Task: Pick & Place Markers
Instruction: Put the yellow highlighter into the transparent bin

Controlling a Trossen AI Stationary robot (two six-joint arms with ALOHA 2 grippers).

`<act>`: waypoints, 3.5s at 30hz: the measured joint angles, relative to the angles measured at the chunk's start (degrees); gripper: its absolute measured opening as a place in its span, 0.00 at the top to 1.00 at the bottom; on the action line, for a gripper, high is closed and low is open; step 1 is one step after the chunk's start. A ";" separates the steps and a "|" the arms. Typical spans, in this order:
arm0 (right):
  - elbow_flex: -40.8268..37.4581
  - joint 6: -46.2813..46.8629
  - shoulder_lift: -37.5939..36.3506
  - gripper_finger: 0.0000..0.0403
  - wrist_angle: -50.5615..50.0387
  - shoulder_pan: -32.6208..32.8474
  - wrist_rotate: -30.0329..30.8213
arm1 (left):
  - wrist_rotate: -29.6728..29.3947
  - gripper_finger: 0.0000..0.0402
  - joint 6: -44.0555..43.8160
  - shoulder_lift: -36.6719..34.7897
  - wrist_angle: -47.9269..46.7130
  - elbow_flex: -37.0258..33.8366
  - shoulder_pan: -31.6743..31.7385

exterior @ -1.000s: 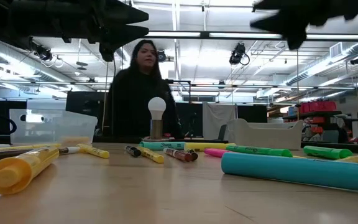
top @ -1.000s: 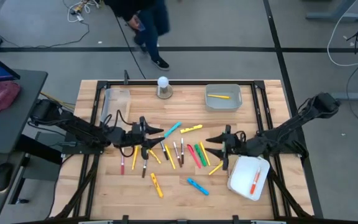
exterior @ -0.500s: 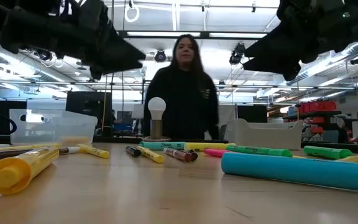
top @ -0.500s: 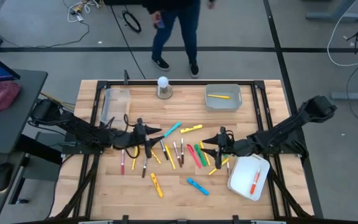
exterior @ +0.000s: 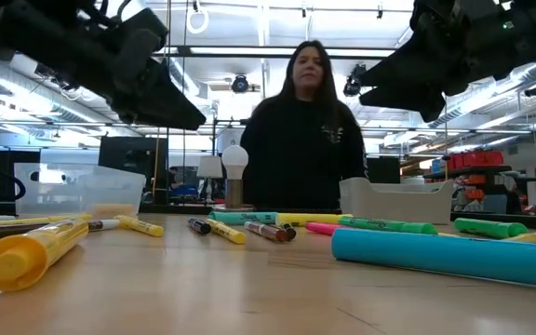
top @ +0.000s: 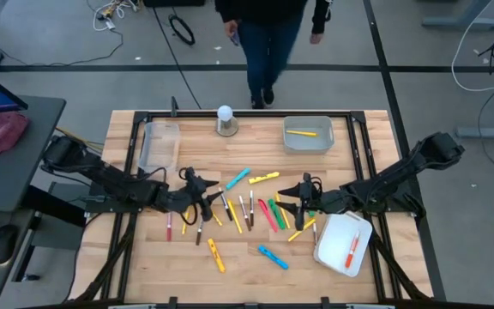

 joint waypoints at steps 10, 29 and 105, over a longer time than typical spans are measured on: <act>0.02 0.56 0.00 0.53 -0.35 -1.22 -0.01 | -0.07 0.56 -5.00 0.00 -28.99 13.03 -7.79; 0.04 -0.72 -0.02 0.53 -1.18 -1.22 -0.02 | 19.78 0.53 -57.98 -0.07 -59.76 11.32 -13.08; 0.04 -3.54 -0.04 0.53 -3.10 -4.61 0.00 | 34.91 0.83 12.34 24.91 2.82 9.29 -11.51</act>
